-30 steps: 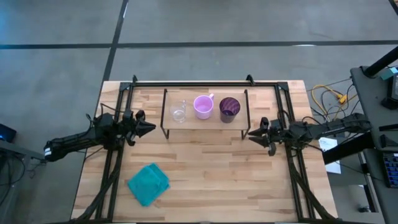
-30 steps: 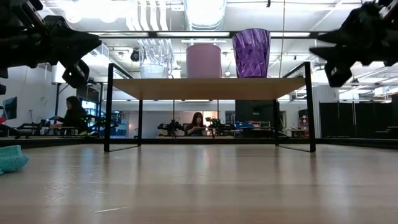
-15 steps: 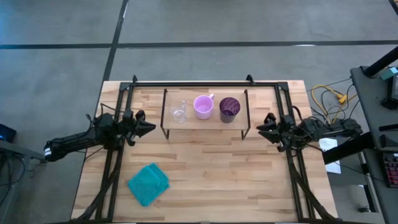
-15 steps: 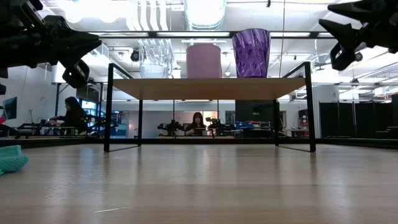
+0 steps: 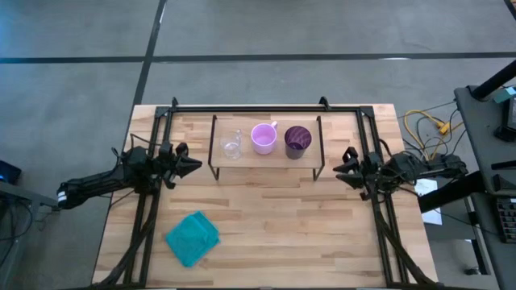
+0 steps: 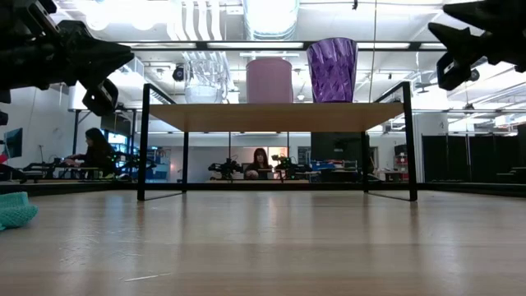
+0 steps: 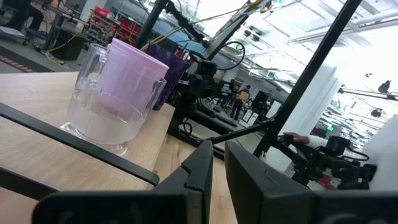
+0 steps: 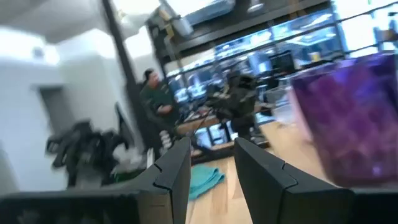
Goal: Stack small to large cups/mugs on shelf
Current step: Return to Home Position
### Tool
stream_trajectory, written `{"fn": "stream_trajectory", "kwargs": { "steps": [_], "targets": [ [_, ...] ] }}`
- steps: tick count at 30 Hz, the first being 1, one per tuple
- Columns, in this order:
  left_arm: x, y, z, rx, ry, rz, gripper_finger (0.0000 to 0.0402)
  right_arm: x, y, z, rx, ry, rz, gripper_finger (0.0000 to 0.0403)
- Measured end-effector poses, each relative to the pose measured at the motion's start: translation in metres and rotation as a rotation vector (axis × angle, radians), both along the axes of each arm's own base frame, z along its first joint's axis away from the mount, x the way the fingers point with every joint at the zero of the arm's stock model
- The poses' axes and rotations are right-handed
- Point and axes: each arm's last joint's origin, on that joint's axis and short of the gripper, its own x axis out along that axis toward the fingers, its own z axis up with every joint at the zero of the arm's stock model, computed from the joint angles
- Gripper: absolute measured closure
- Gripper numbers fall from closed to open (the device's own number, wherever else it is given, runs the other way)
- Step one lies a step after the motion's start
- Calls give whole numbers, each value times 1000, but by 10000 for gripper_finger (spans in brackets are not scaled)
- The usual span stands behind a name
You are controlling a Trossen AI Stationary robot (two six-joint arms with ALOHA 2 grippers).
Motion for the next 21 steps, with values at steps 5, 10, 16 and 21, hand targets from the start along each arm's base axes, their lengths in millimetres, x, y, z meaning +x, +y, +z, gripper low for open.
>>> {"fn": "stream_trajectory", "kwargs": {
  "steps": [5,10,16,21],
  "targets": [
    [0,0,0,0,1,0,372,0,2,-2,-40,19,59,284],
    [0,0,0,-1,2,0,372,1,2,-7,-108,58,57,284],
    [0,0,-1,-1,3,0,372,2,3,-14,-174,127,50,284],
    [0,0,-1,-1,3,0,372,3,3,-23,-187,217,58,284]
  ]
}}
